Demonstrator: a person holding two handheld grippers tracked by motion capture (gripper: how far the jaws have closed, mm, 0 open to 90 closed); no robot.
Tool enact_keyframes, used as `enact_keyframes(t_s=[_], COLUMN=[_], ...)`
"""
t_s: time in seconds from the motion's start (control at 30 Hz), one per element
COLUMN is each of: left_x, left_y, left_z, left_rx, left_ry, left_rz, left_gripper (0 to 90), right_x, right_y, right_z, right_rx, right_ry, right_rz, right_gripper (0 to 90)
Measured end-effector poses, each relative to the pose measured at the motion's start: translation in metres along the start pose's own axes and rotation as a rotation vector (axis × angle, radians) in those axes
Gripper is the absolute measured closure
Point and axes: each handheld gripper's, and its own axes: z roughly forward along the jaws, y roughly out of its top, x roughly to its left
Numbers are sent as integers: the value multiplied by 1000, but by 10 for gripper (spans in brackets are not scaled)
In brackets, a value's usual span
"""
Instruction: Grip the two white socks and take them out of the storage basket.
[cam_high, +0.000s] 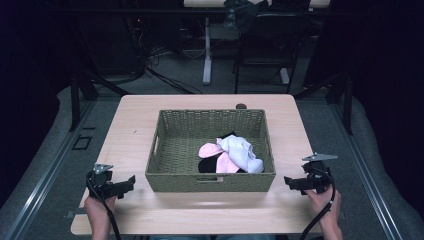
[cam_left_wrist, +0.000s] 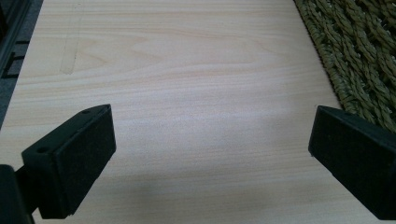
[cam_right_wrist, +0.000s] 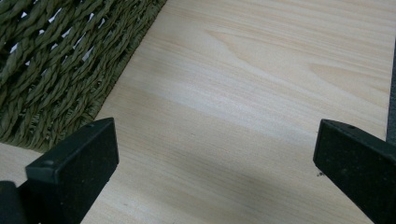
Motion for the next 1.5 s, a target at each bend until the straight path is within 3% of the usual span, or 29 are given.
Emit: enact_keyframes(t_s=[0.2, 0.87, 1.13, 1.5], left_x=[-1, 0, 0, 1], left_y=[0, -1, -1, -1], left_z=[1, 0, 1, 0], left_rx=[15, -3, -4, -5], left_ry=[14, 0, -5, -6], left_rz=[9, -7, -13, -15], left_gripper=[14, 12, 11, 11], right_x=[-2, -4, -9, -8], right_y=[0, 14, 38, 71], right_z=[0, -4, -14, -28], right_rx=[11, 43, 82, 90], right_ry=[14, 47, 106, 130], right_rz=[8, -7, -23, -68], right_gripper=[0, 0, 0, 0])
